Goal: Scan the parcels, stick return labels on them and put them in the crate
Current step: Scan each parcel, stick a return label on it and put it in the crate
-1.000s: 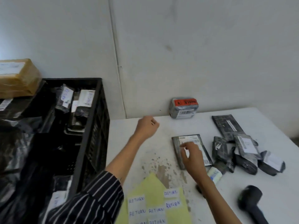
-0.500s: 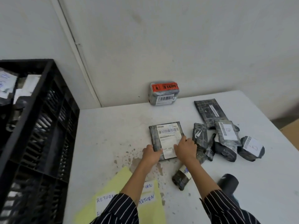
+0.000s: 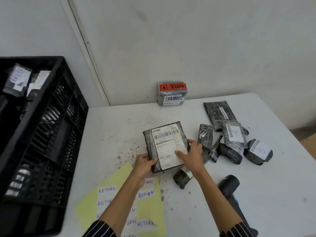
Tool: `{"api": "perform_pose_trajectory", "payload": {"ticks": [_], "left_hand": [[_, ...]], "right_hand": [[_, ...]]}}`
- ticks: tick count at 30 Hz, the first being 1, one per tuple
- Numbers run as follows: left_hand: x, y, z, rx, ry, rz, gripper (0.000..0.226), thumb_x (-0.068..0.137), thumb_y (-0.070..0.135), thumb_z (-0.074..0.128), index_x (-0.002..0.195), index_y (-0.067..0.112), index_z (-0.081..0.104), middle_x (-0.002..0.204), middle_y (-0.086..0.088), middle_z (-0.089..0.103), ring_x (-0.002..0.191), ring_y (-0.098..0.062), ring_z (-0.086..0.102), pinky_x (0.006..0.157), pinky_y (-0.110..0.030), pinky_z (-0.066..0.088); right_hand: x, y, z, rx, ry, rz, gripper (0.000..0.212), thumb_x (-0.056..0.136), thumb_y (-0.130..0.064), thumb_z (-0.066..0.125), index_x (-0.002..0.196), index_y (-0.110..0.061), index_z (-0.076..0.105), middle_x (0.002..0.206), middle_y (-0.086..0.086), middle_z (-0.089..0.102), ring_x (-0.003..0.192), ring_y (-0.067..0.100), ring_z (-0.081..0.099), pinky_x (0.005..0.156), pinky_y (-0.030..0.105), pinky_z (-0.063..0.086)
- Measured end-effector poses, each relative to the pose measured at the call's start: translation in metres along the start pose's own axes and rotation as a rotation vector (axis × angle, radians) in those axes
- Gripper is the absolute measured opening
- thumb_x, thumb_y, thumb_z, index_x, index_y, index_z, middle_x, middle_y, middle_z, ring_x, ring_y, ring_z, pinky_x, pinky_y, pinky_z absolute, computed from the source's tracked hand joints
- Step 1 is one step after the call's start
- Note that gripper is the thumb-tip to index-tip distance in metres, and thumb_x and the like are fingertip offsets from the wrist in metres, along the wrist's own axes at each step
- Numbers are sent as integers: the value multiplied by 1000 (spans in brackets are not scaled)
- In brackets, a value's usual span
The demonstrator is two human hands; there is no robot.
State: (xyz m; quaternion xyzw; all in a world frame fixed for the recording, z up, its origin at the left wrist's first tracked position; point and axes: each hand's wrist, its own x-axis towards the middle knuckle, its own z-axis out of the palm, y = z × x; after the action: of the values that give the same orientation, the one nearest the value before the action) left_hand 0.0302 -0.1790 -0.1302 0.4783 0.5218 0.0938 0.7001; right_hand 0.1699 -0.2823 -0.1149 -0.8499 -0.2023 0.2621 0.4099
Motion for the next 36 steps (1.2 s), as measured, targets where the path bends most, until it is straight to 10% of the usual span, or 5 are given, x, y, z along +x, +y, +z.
{"api": "perform_pose_trajectory", "payload": {"ticks": [7, 12, 18, 22, 36], "left_hand": [[-63, -46, -14, -216, -136, 5, 27, 90, -7, 52, 113, 8, 53, 113, -11, 63, 102, -28, 61, 84, -37, 51], [-92, -83, -8, -211, -97, 13, 24, 90, -7, 52, 107, 9, 53, 107, -11, 65, 100, -29, 60, 90, -41, 47], [-112, -107, 12, -296, -33, -9, 31, 90, -10, 50, 118, 3, 45, 112, -17, 60, 91, -26, 60, 79, -36, 50], [-120, -110, 17, -299, 2, -15, 35, 90, -10, 49, 122, 2, 44, 117, -18, 58, 93, -28, 59, 76, -34, 50], [-108, -91, 20, -304, 61, 6, 41, 93, -9, 46, 132, 0, 39, 124, -21, 56, 103, -29, 55, 81, -37, 48]], "right_hand": [[-90, 47, -23, 121, -27, -75, 39, 90, -14, 60, 125, -18, 43, 118, 2, 37, 113, 23, 44, 99, 37, 42], [-129, 110, -58, -434, 425, -97, 58, 64, 7, 74, 118, 7, 52, 113, 30, 49, 95, 44, 50, 78, 51, 44], [-130, 154, -78, -670, 158, -3, 50, 56, -9, 86, 91, 9, 55, 83, 25, 55, 72, 40, 55, 58, 41, 44], [-128, 146, -90, -401, 46, 63, 35, 84, -12, 62, 110, 0, 42, 102, 17, 55, 87, 29, 53, 65, 32, 39], [-200, 54, -76, 290, -244, -43, 21, 84, -20, 64, 90, -10, 46, 77, 19, 55, 57, 17, 46, 54, 27, 42]]}}
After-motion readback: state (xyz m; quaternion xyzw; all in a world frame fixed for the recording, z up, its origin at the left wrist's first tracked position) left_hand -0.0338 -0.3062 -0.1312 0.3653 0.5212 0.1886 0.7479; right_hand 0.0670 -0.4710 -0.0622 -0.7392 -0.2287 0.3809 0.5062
